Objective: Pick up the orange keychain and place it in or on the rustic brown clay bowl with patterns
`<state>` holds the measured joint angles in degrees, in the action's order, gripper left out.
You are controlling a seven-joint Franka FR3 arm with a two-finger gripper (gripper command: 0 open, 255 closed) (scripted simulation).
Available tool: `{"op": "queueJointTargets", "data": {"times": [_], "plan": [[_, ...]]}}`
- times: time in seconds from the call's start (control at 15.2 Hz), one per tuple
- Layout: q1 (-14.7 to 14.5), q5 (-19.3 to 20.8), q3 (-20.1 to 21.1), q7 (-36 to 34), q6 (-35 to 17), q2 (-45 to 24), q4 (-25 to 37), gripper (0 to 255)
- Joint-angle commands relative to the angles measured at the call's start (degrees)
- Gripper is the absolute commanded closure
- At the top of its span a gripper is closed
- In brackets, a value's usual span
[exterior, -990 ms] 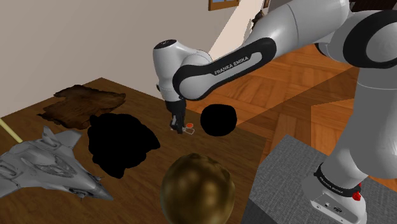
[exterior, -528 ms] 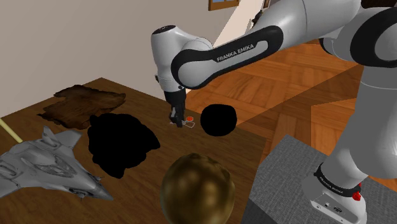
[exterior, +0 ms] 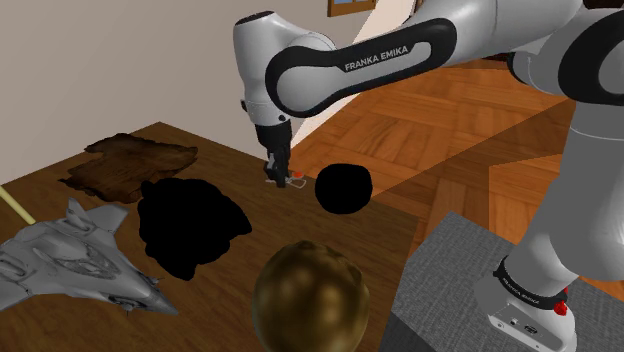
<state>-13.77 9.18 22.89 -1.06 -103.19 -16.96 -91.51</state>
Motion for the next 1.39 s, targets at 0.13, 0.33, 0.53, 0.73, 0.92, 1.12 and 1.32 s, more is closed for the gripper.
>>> {"op": "queueJointTargets", "data": {"times": [0.13, 0.33, 0.53, 0.73, 0.92, 1.12, 1.32], "plan": [[-0.2, -0.2, 0.1, 0.2, 3.0, 0.3, 2.8, 255], [-0.3, -0.3, 0.2, 0.4, 5.3, 0.4, 5.0, 255], [1.8, -2.0, -0.1, 2.6, 4.3, 5.1, -0.3, 255], [4.4, -4.5, -1.0, 6.1, 2.3, 11.8, -8.3, 255], [6.4, -6.6, -2.5, 10.0, 1.0, 18.1, -15.2, 255], [7.9, -8.2, -4.4, 14.0, 0.2, 23.9, -21.3, 255], [8.5, -8.9, -5.7, 16.2, -0.7, 27.1, -25.2, 255]]}}
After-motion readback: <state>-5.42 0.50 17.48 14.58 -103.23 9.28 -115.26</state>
